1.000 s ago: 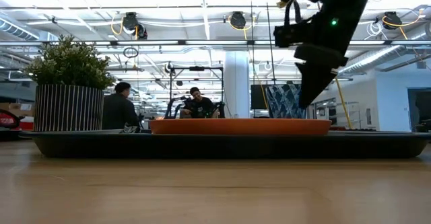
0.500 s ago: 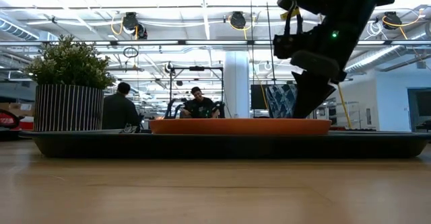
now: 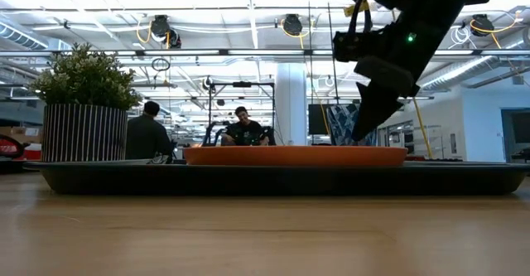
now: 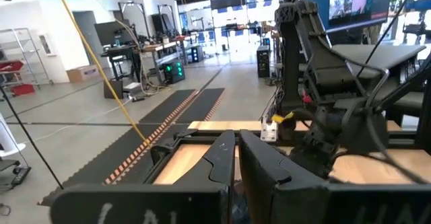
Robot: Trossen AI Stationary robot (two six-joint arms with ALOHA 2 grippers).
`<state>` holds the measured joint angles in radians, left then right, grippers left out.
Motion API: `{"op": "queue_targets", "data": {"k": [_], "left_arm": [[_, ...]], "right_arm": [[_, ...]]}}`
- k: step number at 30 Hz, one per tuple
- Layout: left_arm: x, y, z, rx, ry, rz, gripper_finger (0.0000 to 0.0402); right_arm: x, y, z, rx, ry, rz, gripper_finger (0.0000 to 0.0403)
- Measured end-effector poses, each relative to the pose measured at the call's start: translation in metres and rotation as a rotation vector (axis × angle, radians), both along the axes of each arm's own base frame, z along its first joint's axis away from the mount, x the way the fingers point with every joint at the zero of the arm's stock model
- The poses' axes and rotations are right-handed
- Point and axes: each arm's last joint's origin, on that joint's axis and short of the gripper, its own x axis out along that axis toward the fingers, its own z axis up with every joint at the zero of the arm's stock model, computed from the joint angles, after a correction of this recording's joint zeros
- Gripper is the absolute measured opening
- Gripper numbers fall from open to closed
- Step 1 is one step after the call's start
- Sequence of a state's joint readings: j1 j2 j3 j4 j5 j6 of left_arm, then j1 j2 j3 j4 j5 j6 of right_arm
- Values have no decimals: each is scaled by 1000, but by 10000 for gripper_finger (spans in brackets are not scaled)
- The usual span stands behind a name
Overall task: Pick and place plate/cup/fork/spoon on tray
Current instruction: Adjust the orange plate on the black serving tray
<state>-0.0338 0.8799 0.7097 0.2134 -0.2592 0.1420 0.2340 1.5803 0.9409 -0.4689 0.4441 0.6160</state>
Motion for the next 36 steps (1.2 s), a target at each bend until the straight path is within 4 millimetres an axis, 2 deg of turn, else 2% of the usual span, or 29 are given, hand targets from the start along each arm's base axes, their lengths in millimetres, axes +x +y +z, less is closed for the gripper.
{"op": "queue_targets", "data": {"k": [9, 20, 36], "left_arm": [[0, 0, -1, -11, 9, -1, 26], [0, 0, -1, -9, 9, 1, 26], [0, 0, -1, -8, 8, 2, 26]], "right_arm": [[0, 5, -4, 54, 8, 42, 0], [-13, 1, -25, 86, 13, 9, 0], [-6, -11, -23, 34, -31, 14, 0]]}}
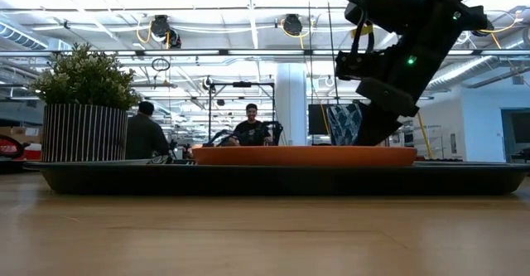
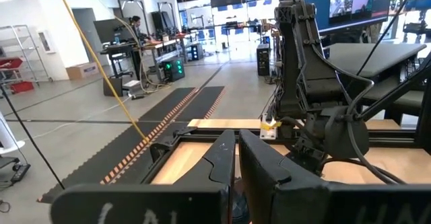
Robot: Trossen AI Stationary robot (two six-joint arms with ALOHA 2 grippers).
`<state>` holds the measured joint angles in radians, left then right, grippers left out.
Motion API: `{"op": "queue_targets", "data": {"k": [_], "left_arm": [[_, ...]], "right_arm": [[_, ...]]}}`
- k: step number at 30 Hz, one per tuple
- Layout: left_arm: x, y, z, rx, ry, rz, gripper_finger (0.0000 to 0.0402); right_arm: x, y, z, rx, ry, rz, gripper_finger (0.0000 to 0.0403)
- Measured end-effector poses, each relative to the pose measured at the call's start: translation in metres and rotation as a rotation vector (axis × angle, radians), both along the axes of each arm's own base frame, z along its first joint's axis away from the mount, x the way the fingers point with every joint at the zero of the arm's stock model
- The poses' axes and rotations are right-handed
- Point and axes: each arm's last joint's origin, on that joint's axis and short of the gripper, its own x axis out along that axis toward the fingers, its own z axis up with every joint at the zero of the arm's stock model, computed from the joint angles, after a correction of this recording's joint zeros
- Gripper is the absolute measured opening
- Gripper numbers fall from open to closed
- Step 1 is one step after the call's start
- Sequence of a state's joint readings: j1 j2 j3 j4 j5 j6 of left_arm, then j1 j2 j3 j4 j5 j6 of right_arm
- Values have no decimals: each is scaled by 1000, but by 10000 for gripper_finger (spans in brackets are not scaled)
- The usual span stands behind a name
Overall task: Pick and place plate/cup/fork/spoon on tray
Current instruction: Adjust the orange plate on the black serving tray
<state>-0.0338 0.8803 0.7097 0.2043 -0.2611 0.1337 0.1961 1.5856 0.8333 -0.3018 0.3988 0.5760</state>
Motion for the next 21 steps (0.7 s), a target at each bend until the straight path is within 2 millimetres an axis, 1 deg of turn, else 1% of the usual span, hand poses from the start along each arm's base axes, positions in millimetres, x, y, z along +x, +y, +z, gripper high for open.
{"op": "queue_targets", "data": {"k": [5, 8, 12, 15, 19, 21], "left_arm": [[0, 0, 0, 0, 0, 0, 26], [0, 0, 0, 0, 0, 0, 26], [0, 0, 0, 2, 0, 0, 26], [0, 0, 0, 2, -1, 0, 26], [0, 0, 0, 1, -2, 0, 26], [0, 0, 0, 1, -3, 0, 26]], "right_arm": [[3, -3, 1, -19, -23, -1, 0], [6, -2, 2, 35, -47, 40, 0], [10, 1, 1, 76, -147, 83, 0], [8, 1, -4, 81, -181, 83, 0], [1, -1, -13, 96, -174, 57, 0], [-2, 2, -16, 101, -195, 67, 0]]}}
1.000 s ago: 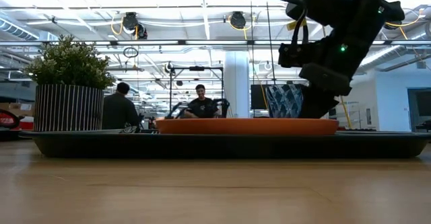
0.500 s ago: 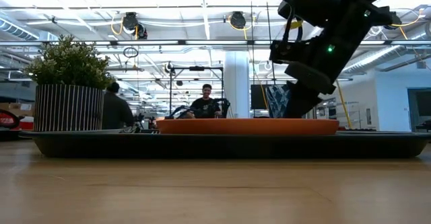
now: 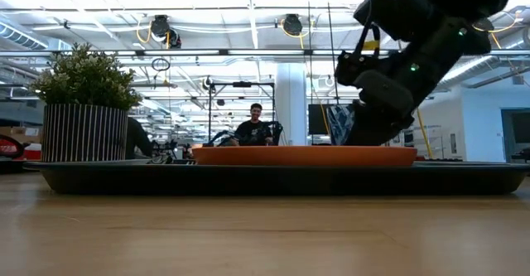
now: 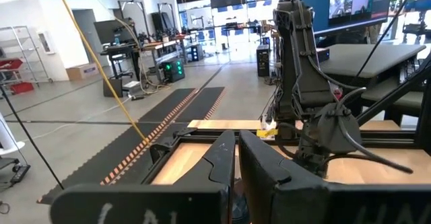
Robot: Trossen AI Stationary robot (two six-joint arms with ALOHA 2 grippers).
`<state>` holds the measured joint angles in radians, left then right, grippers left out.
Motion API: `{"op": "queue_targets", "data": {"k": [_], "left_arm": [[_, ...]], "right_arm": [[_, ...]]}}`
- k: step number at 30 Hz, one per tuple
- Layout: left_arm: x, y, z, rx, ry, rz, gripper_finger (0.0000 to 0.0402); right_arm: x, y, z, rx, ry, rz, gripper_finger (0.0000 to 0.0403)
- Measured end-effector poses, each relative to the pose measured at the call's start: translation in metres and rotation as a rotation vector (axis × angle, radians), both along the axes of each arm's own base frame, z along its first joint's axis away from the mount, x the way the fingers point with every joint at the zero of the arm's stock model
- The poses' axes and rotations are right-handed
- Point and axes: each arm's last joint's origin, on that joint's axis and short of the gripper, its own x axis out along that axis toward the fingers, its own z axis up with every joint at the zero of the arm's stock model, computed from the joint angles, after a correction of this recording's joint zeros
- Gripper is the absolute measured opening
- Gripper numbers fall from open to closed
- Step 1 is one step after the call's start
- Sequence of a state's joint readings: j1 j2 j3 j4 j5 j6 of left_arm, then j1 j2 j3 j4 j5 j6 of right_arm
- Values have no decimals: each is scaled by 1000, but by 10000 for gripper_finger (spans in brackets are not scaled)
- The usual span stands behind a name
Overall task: Pick and place plate/cup/fork/spoon on tray
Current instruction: Adjust the orange plate on the black serving tray
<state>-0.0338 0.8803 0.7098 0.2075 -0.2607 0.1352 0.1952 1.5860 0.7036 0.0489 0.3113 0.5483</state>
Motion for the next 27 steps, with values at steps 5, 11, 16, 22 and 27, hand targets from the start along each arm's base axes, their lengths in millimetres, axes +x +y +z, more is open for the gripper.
{"op": "queue_targets", "data": {"k": [5, 11, 16, 22, 27], "left_arm": [[0, 0, 1, 0, -7, 0, 26], [0, 0, 1, -1, -11, 0, 26], [0, 0, 1, -1, -13, 0, 26], [0, 0, 2, -2, -15, 0, 26], [0, 0, 3, -2, -30, 0, 26]], "right_arm": [[-3, 2, -3, 7, -34, 4, 0], [-4, 2, -5, 11, -22, -1, 0], [-5, 2, -5, 8, -15, 0, 0], [-5, 1, -6, 5, -9, 0, 0], [-6, 0, -7, 0, 10, -2, 0]]}}
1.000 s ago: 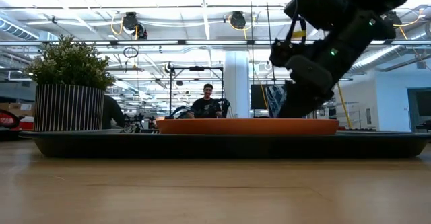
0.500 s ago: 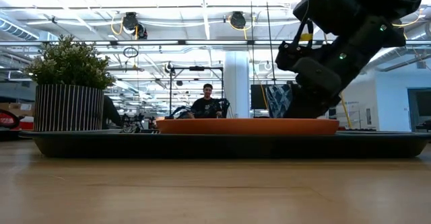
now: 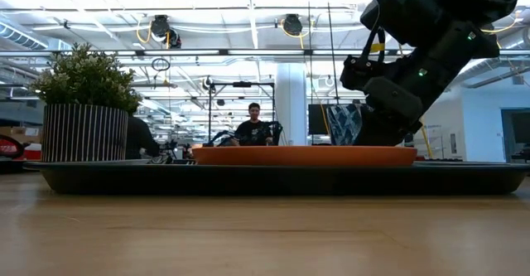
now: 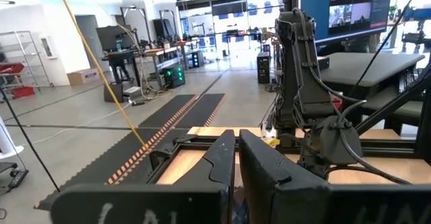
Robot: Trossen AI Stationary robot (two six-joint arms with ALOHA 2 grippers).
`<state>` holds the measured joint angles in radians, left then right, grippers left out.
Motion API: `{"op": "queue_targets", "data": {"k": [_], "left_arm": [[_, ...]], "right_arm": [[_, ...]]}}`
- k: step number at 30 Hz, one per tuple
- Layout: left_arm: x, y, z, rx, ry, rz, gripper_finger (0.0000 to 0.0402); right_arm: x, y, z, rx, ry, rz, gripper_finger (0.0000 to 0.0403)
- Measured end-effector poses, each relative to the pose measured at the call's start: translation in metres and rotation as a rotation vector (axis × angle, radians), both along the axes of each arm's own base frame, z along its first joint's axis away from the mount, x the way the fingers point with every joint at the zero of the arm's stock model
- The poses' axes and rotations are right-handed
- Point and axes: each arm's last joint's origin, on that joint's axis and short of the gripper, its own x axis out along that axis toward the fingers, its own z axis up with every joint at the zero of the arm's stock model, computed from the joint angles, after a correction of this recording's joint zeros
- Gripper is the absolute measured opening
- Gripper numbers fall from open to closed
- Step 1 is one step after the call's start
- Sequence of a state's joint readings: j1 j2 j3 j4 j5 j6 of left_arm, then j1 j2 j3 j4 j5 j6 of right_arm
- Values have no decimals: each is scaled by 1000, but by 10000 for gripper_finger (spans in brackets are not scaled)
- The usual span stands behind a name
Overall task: Pick and place plate/cup/fork/spoon on tray
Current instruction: Adjust the orange plate on the black serving tray
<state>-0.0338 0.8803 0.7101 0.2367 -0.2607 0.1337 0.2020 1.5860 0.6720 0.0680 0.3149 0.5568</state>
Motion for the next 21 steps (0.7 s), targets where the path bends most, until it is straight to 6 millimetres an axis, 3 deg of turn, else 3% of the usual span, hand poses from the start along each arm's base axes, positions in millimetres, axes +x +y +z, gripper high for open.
{"op": "queue_targets", "data": {"k": [21], "left_arm": [[0, 0, 0, 0, 0, 0, 26]], "right_arm": [[0, -12, -2, -11, 30, -39, 0]]}}
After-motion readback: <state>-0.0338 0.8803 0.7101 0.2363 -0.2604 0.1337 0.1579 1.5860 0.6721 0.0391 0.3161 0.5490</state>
